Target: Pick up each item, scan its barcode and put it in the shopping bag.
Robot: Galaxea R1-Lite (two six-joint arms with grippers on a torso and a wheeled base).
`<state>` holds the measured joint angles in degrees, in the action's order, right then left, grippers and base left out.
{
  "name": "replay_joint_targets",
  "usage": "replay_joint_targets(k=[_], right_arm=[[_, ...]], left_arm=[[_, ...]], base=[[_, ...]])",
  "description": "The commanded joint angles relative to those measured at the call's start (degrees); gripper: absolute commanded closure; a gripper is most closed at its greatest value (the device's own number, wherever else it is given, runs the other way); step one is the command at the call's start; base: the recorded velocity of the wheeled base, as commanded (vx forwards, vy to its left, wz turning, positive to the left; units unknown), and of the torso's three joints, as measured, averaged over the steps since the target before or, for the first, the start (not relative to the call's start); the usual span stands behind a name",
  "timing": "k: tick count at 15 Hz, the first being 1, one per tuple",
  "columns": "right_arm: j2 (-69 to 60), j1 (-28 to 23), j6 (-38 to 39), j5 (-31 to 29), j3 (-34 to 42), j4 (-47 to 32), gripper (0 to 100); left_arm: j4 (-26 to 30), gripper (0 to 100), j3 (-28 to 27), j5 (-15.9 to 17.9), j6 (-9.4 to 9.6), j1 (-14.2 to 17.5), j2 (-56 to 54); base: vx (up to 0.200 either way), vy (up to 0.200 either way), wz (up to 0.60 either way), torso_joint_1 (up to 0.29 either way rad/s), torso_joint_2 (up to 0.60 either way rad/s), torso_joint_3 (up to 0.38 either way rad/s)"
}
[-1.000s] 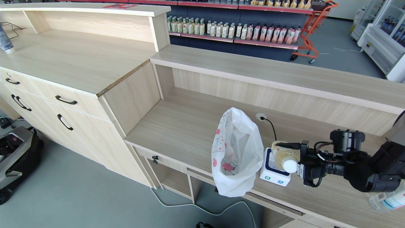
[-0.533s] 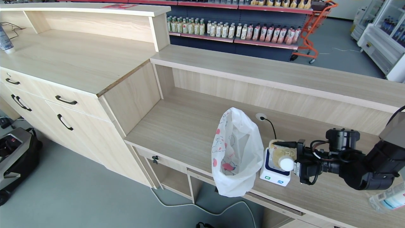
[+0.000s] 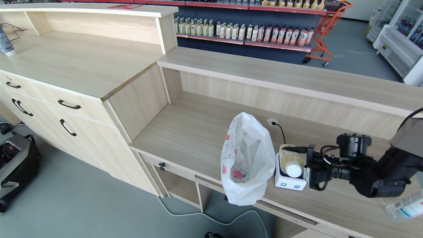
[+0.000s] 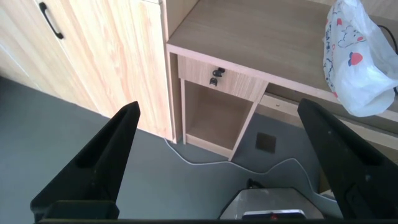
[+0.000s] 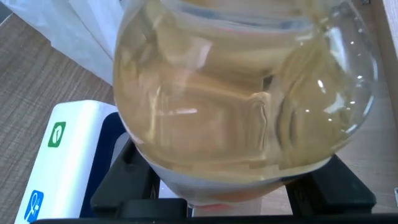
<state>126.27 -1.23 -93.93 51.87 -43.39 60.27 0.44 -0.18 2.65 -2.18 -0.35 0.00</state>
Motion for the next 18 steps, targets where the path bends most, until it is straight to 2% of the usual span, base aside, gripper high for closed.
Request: replay_joint_targets(k=[1, 6, 8, 9, 11, 12, 13, 14, 15, 16, 18], right_arm=[[-0.59, 0.0, 0.68, -0.02, -0.03, -0.07, 100], [-7.27, -0.35, 6.57, -0.02, 1.11, -0.59, 100], [-12.01, 0.0, 14.91, -0.02, 2.69, -0.86, 100], [-16.58, 0.0, 23.97, 0.25, 4.19, -0.86, 100], [-21.15, -0.53, 34.16, -1.07, 4.19, -0.86, 100], [-23.0, -0.97, 39.08, -3.97, 4.19, -0.86, 100], [-25.64, -1.67, 47.35, -11.0, 4.27, -0.77, 100], [-26.43, -1.76, 51.92, -14.43, 4.27, -0.59, 100], [-27.66, -1.76, 61.5, -23.48, 4.63, -0.33, 100], [-28.18, -1.67, 68.53, -29.63, 5.86, -0.24, 100], [-29.15, -1.05, 80.22, -35.08, 8.14, -0.07, 100]], left_arm=[[0.0, 0, 0.01, -0.01, -0.02, 0.0, 0.0], [0.0, 0, 0.01, -0.01, -0.02, 0.0, 0.0], [0.0, 0, 0.01, -0.01, -0.02, 0.0, 0.0], [0.0, 0, 0.01, -0.01, -0.02, 0.0, 0.0], [0.0, 0, 0.01, -0.01, -0.02, 0.0, 0.0], [0.0, 0, 0.01, -0.01, -0.02, 0.0, 0.0], [0.0, 0, 0.01, -0.01, -0.02, 0.0, 0.0], [0.0, 0, 0.01, -0.01, -0.02, 0.0, 0.0], [0.0, 0, 0.01, -0.01, -0.02, 0.0, 0.0], [0.0, 0, 0.01, -0.01, -0.02, 0.0, 0.0], [0.0, 0, 0.01, -0.01, -0.02, 0.0, 0.0]], base=[[0.0, 0.0, 0.0, 0.0, 0.0, 0.0], [0.0, 0.0, 0.0, 0.0, 0.0, 0.0], [0.0, 0.0, 0.0, 0.0, 0.0, 0.0], [0.0, 0.0, 0.0, 0.0, 0.0, 0.0], [0.0, 0.0, 0.0, 0.0, 0.0, 0.0], [0.0, 0.0, 0.0, 0.0, 0.0, 0.0], [0.0, 0.0, 0.0, 0.0, 0.0, 0.0], [0.0, 0.0, 0.0, 0.0, 0.0, 0.0], [0.0, 0.0, 0.0, 0.0, 0.0, 0.0], [0.0, 0.0, 0.0, 0.0, 0.0, 0.0], [0.0, 0.0, 0.0, 0.0, 0.0, 0.0]])
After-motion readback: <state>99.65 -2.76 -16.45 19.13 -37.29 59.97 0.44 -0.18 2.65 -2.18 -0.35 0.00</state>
